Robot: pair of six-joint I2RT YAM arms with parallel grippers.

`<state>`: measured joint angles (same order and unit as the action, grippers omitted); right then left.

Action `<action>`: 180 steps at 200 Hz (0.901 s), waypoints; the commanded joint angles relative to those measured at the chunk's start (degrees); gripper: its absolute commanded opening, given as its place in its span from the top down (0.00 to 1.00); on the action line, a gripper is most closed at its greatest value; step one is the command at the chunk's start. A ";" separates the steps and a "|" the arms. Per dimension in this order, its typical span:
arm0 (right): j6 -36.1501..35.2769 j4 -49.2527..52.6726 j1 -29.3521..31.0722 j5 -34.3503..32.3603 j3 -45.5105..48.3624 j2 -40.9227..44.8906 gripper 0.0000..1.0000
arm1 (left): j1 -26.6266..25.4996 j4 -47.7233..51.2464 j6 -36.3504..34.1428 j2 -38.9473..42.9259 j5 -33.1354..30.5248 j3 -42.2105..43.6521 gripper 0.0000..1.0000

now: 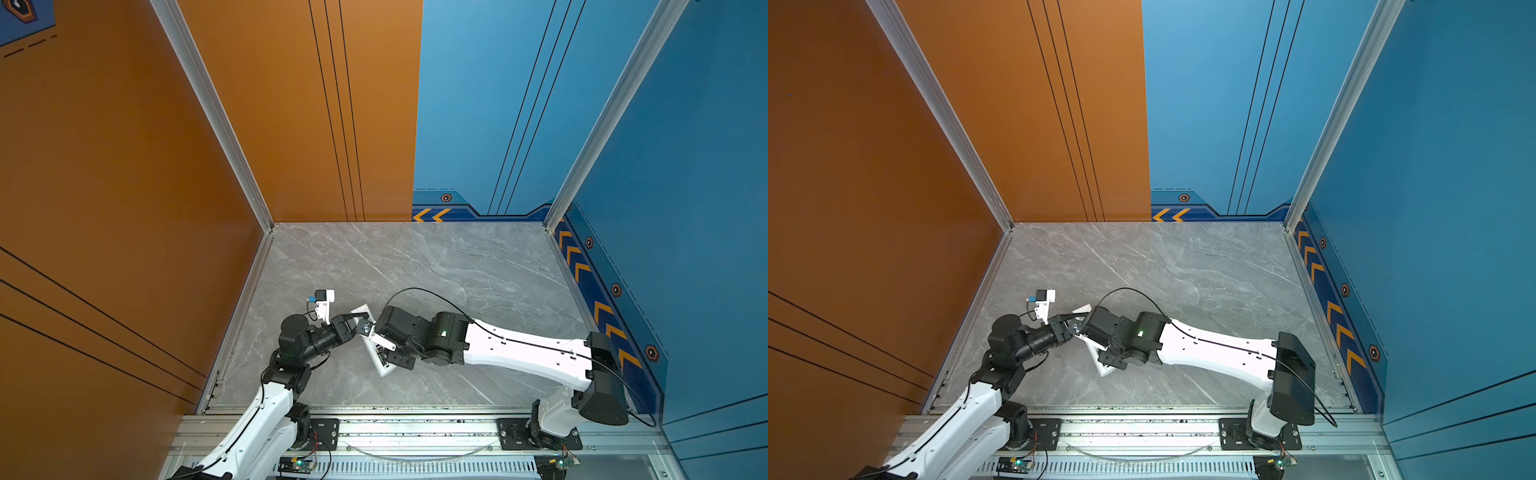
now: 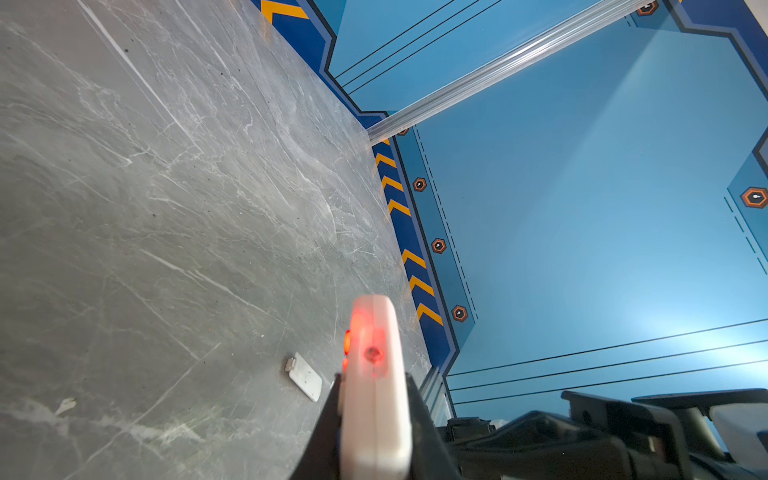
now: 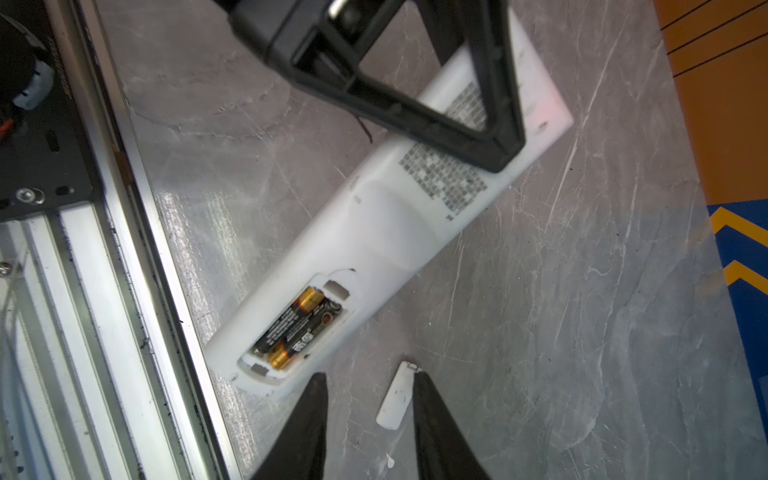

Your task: Load the batteries into the remote control

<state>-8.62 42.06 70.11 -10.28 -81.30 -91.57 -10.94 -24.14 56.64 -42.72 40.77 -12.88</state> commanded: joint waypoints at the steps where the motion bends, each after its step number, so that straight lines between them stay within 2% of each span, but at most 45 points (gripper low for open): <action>1: 2.51 -2.43 -1.16 2.98 2.53 3.14 0.61 | 0.59 -0.56 0.39 0.89 1.33 -1.21 1.00; 31: 4.87 -4.44 -3.71 7.48 6.17 6.51 0.47 | 0.91 -0.47 0.37 0.88 1.24 -1.19 1.00; 89: 8.81 -6.64 -9.37 12.14 12.43 11.90 0.34 | 1.53 -0.56 0.28 0.79 1.15 -1.23 1.00; 180: 12.91 -6.56 -19.93 18.88 17.79 9.79 0.17 | 2.09 -0.56 0.35 0.98 1.16 -1.18 1.00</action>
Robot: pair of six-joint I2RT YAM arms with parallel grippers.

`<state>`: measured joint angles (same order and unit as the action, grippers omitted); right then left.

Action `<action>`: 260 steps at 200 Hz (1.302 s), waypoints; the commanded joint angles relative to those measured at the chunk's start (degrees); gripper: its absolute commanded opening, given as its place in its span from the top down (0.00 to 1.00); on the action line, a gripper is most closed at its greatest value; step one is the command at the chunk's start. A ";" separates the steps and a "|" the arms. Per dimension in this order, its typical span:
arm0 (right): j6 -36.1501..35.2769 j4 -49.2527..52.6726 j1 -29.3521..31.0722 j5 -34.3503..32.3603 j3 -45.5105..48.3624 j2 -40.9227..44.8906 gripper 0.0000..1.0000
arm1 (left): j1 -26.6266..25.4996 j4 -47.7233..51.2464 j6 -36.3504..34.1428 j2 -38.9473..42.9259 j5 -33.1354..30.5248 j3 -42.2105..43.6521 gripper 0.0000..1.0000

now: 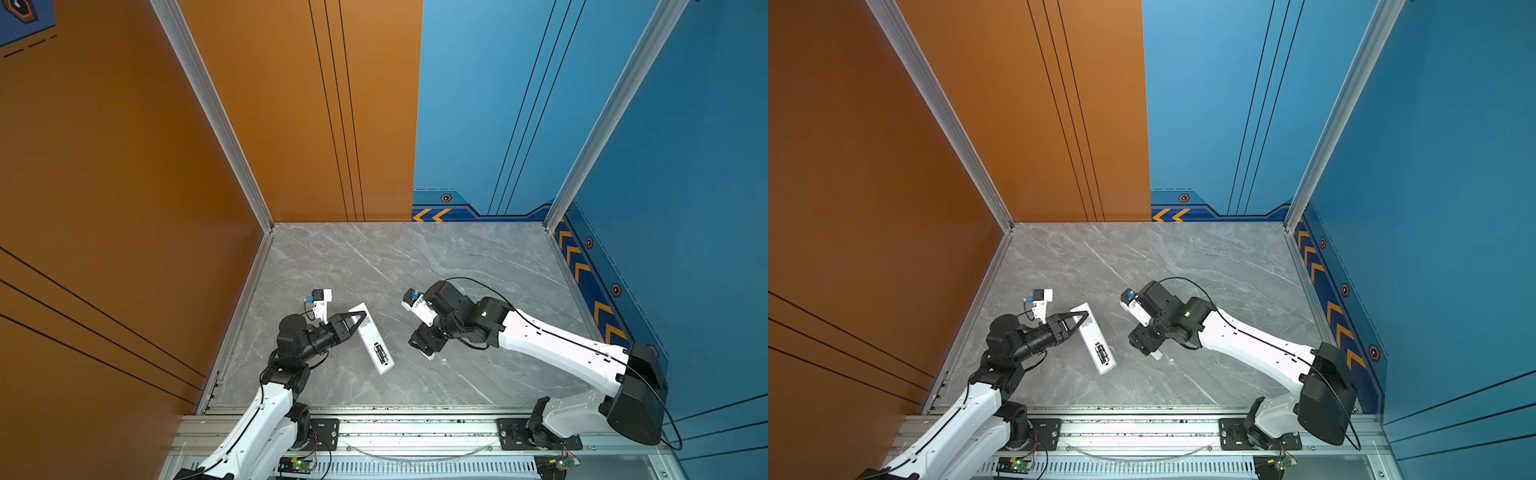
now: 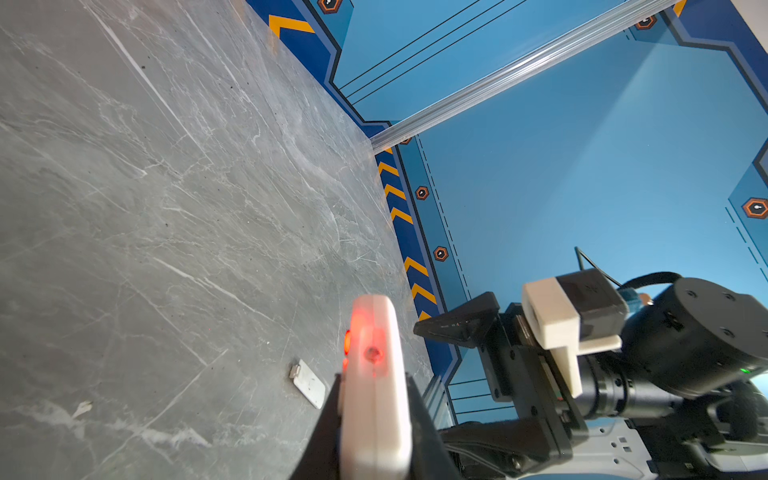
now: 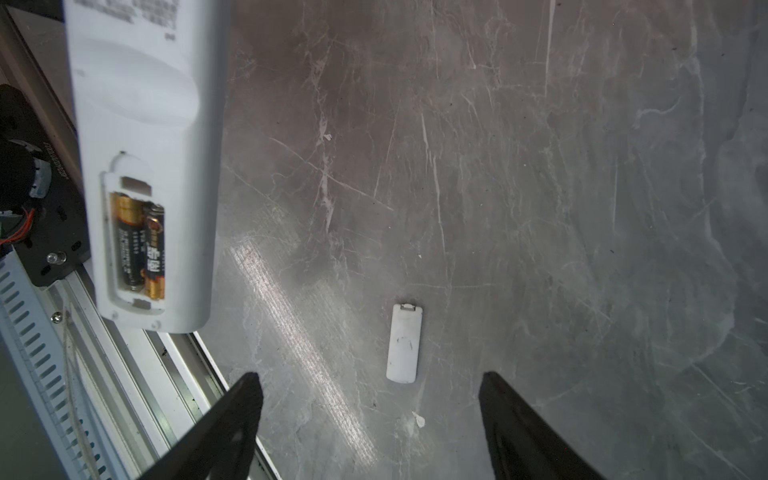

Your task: Load the batteries into the remote control

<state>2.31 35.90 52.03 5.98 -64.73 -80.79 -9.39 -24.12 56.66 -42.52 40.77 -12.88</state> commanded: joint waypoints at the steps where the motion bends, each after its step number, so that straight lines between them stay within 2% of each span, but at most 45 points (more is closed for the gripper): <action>1: 1.95 -0.39 -1.89 2.62 1.21 -1.01 0.17 | 0.53 -0.58 0.35 0.74 1.16 -1.13 1.00; 141: 3.90 -3.83 -4.93 1.84 2.89 -12.23 0.15 | 0.68 -0.58 0.42 0.85 1.07 -0.88 1.00; 260: 4.74 -6.10 -4.57 2.90 1.98 -19.54 0.23 | 0.75 -0.58 0.51 1.00 1.09 -0.84 1.00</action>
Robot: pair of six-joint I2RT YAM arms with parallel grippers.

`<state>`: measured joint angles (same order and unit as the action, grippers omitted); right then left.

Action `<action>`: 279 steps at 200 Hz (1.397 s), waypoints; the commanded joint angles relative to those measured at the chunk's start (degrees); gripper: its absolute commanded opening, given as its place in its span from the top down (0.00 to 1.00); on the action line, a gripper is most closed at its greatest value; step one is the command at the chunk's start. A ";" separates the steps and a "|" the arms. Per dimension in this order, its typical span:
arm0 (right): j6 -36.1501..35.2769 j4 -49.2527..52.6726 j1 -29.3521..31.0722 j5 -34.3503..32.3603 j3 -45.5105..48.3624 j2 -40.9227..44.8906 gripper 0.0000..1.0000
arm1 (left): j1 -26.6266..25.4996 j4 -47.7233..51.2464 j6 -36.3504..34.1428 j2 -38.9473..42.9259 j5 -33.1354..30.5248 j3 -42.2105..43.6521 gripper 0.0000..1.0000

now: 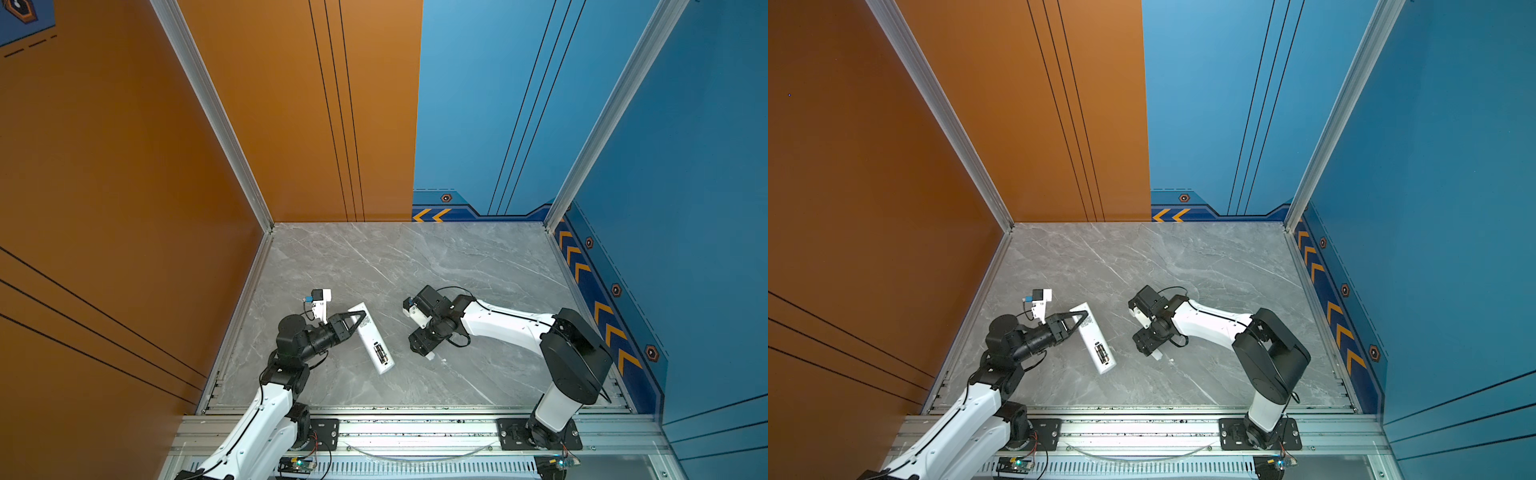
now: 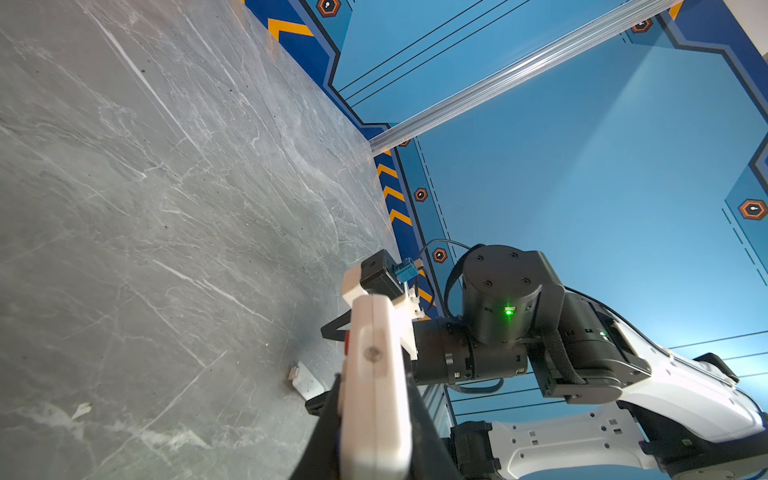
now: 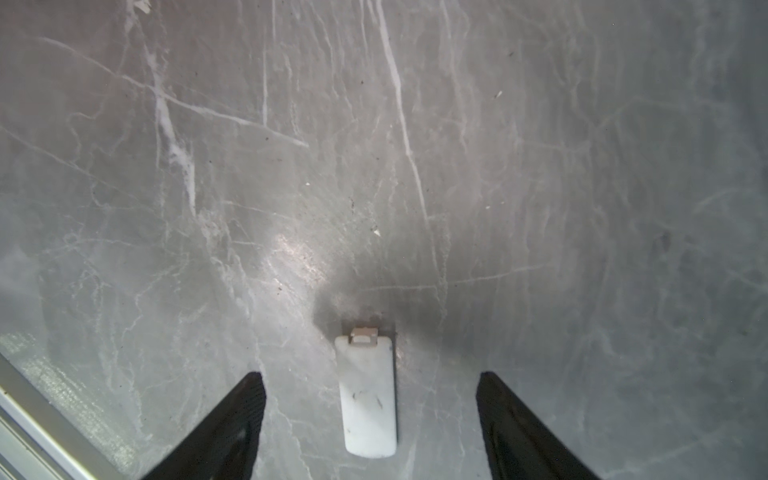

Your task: Load the batteries into the remote control

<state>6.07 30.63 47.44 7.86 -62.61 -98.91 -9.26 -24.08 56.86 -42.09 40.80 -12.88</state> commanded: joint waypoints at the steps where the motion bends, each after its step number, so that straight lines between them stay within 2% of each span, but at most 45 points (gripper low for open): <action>1: 0.97 -0.84 -0.02 1.02 -0.18 -1.44 0.23 | 0.59 -0.62 0.33 0.54 1.10 -0.83 1.00; 42: 1.12 -1.01 0.24 0.76 -0.69 -2.82 0.25 | 0.62 -0.64 0.32 0.59 1.04 -0.78 1.00; 84: 1.14 -0.99 0.81 0.67 -0.98 -4.02 0.34 | 0.57 -0.61 0.37 0.43 1.30 -0.83 1.00; 134: 1.38 -1.01 1.50 -0.01 -1.85 -5.18 0.36 | 0.48 -0.59 0.38 0.42 1.30 -0.82 1.00; 205: 1.32 -0.16 2.41 -1.24 -3.13 -6.45 0.55 | 0.51 -0.62 0.53 0.52 1.33 -0.80 1.00; 279: 0.93 1.78 3.27 -4.33 -3.22 -6.36 0.66 | 0.55 -0.62 0.36 0.50 1.30 -0.80 1.00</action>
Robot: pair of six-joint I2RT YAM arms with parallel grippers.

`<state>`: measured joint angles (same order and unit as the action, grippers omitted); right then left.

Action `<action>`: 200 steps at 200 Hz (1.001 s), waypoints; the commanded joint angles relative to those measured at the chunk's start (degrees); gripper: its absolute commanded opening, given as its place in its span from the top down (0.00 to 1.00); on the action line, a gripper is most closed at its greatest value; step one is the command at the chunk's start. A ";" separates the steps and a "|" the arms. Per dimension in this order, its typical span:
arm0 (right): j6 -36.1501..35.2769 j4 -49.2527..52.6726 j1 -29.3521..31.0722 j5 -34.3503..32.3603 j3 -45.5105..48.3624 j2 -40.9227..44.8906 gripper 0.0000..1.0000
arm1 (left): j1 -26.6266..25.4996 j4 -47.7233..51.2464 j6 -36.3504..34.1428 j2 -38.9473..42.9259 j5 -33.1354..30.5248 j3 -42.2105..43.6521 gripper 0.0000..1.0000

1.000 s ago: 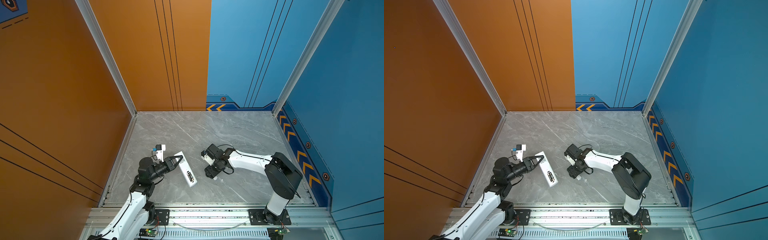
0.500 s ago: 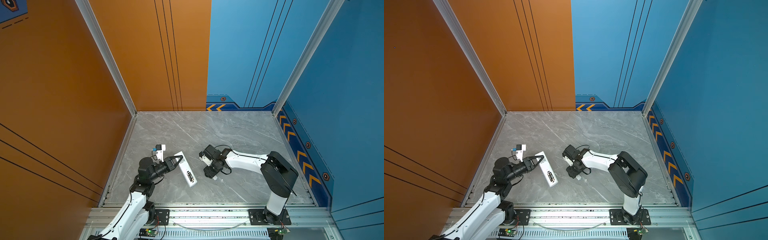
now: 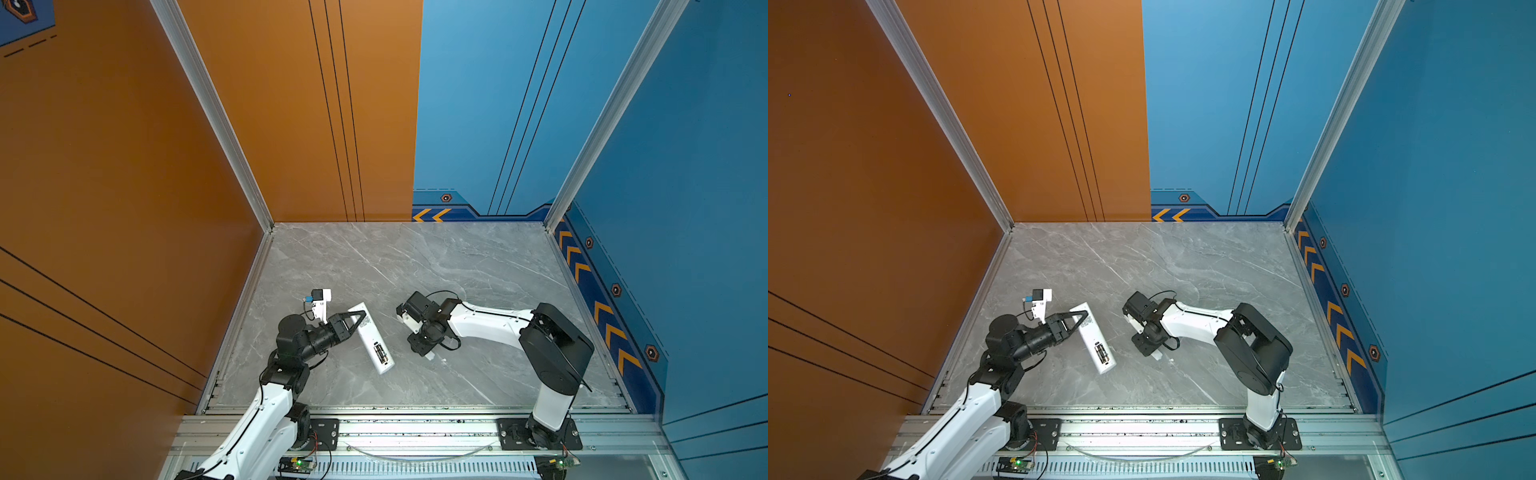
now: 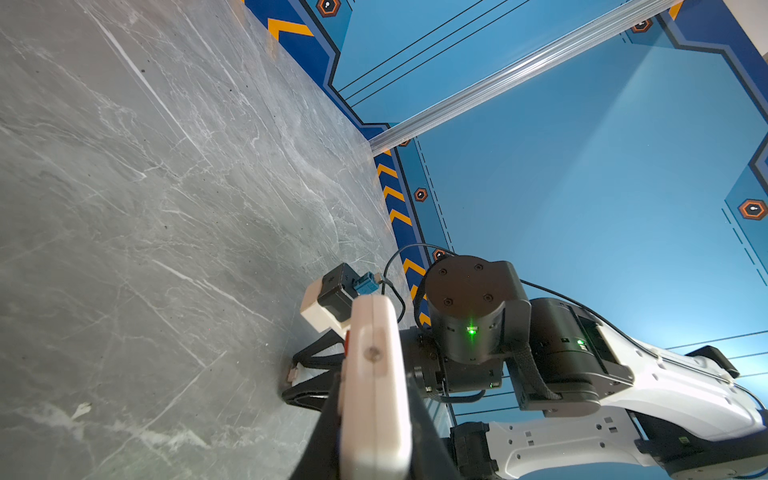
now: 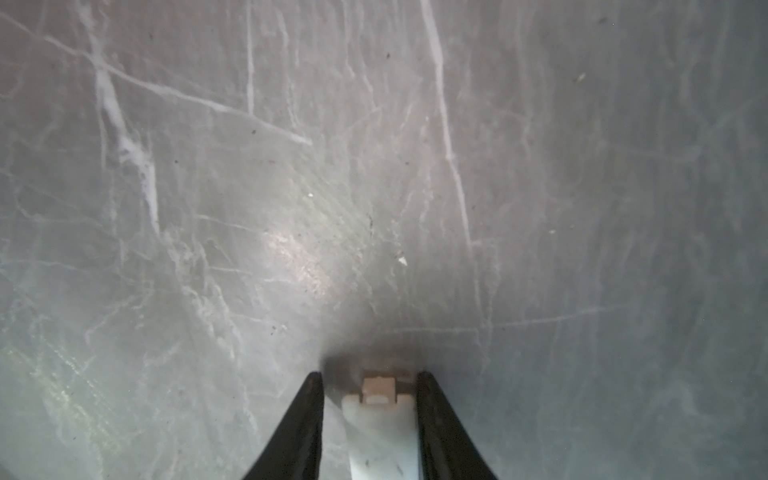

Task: Load the batteries into the remote control
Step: 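Grasp the small white battery cover with the right gripper and lift it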

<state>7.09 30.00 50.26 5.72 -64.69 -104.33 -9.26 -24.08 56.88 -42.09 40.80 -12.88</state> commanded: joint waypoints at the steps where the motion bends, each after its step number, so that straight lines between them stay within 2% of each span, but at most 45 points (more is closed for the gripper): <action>1: -0.08 2.42 0.45 -2.24 -1.14 -0.95 0.66 | 0.55 -0.62 0.34 0.46 1.30 -0.81 1.00; 200: -0.97 3.58 1.76 -4.84 -1.80 1.23 0.83 | 0.70 -0.62 0.24 -0.13 1.16 -0.97 1.00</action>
<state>6.87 31.51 51.22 2.70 -65.32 -104.53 -9.26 -24.08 56.86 -42.15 40.77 -12.88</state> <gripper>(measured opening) 0.214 0.195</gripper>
